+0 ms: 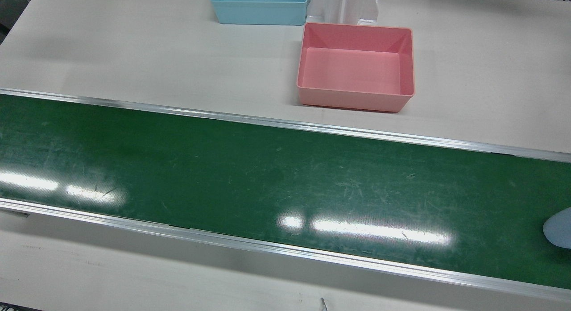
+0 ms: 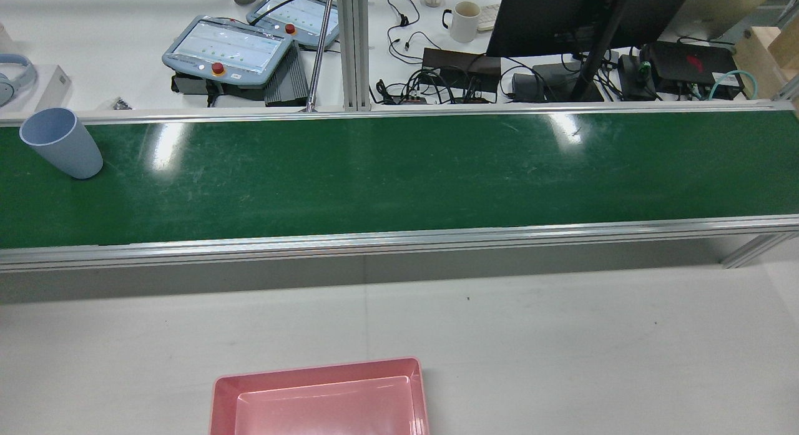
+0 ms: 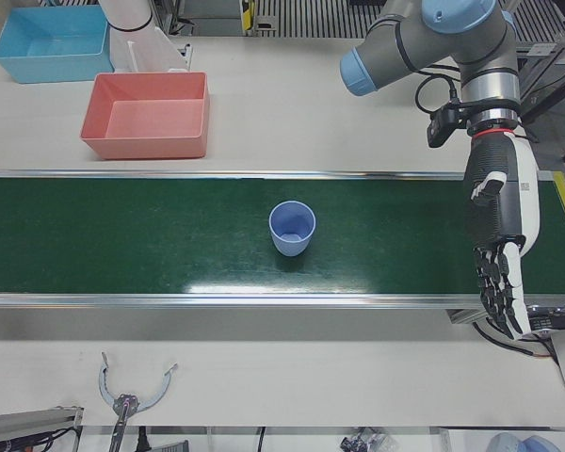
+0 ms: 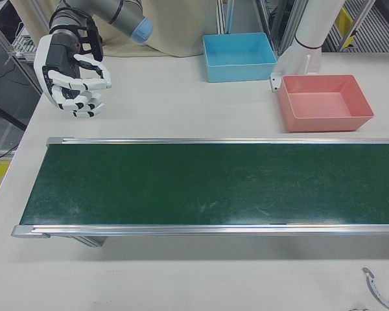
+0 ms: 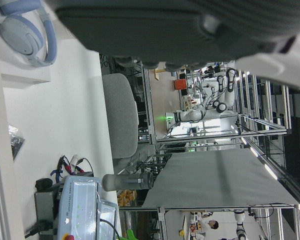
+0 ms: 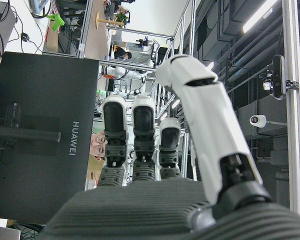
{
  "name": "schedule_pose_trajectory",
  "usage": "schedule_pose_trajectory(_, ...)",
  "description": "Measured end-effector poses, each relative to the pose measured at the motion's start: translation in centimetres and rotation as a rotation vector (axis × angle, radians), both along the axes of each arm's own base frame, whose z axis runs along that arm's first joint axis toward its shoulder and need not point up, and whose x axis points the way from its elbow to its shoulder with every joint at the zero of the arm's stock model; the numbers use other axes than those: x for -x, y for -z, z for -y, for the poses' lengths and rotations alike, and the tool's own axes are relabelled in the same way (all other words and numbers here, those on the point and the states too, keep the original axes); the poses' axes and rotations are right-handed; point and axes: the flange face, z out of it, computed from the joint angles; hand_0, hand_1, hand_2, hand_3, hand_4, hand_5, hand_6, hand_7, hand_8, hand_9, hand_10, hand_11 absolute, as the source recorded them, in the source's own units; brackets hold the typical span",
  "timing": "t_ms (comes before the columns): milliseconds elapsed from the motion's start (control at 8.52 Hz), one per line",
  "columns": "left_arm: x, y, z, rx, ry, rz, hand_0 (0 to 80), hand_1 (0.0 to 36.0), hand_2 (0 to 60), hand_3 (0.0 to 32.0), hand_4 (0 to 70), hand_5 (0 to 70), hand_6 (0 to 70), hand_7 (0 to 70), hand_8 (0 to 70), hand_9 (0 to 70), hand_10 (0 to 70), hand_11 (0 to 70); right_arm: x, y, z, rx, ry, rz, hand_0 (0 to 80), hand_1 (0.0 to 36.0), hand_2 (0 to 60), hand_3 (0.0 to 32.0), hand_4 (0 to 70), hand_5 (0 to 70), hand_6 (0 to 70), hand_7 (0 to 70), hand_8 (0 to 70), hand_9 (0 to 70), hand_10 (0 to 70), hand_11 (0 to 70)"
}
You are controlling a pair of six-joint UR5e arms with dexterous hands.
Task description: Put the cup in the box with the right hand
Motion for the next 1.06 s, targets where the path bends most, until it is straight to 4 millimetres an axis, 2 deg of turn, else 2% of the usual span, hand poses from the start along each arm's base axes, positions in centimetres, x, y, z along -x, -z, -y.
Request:
schedule_pose_trajectory(117, -0.02, 0.01, 0.0, 0.0, -0.001, 0.0, 0.0, 0.0, 0.0, 0.0, 0.0, 0.0, 0.0, 0.0, 0.0, 0.0, 0.0, 0.0, -0.01, 0.01, 0.0, 0.0, 0.0, 0.0, 80.0, 36.0, 32.4, 0.0, 26.3, 21.2, 21.6, 70.0, 43.8, 55.0, 33.0, 50.2)
schedule_pose_trajectory(470, 0.01, -0.02, 0.0, 0.001, 0.0, 0.0, 0.0, 0.0, 0.0, 0.0, 0.0, 0.0, 0.0, 0.0, 0.0, 0.0, 0.0, 0.0, 0.0, -0.01, 0.0, 0.0, 0.0, 0.0, 80.0, 36.0, 33.6, 0.0, 28.7, 21.3, 22.4, 70.0, 44.5, 56.3, 34.0, 51.4)
schedule_pose_trajectory(822, 0.0, -0.02, 0.0, 0.0, 0.0, 0.0, 0.0, 0.0, 0.0, 0.0, 0.0, 0.0, 0.0, 0.0, 0.0, 0.0, 0.0, 0.0, 0.03, -0.02, 0.0, 0.001, 0.001, 0.0, 80.0, 36.0, 32.5, 0.0, 27.0, 21.2, 21.9, 70.0, 44.1, 55.4, 33.4, 50.6)
schedule_pose_trajectory(1057, 0.0, -0.01, 0.0, 0.0, 0.0, 0.0, 0.0, 0.0, 0.0, 0.0, 0.0, 0.0, 0.0, 0.0, 0.0, 0.0, 0.0, 0.0, 0.03, -0.03, 0.0, 0.001, 0.001, 0.0, 80.0, 36.0, 33.6, 0.0, 28.6, 21.3, 22.3, 70.0, 44.5, 56.1, 33.9, 51.2)
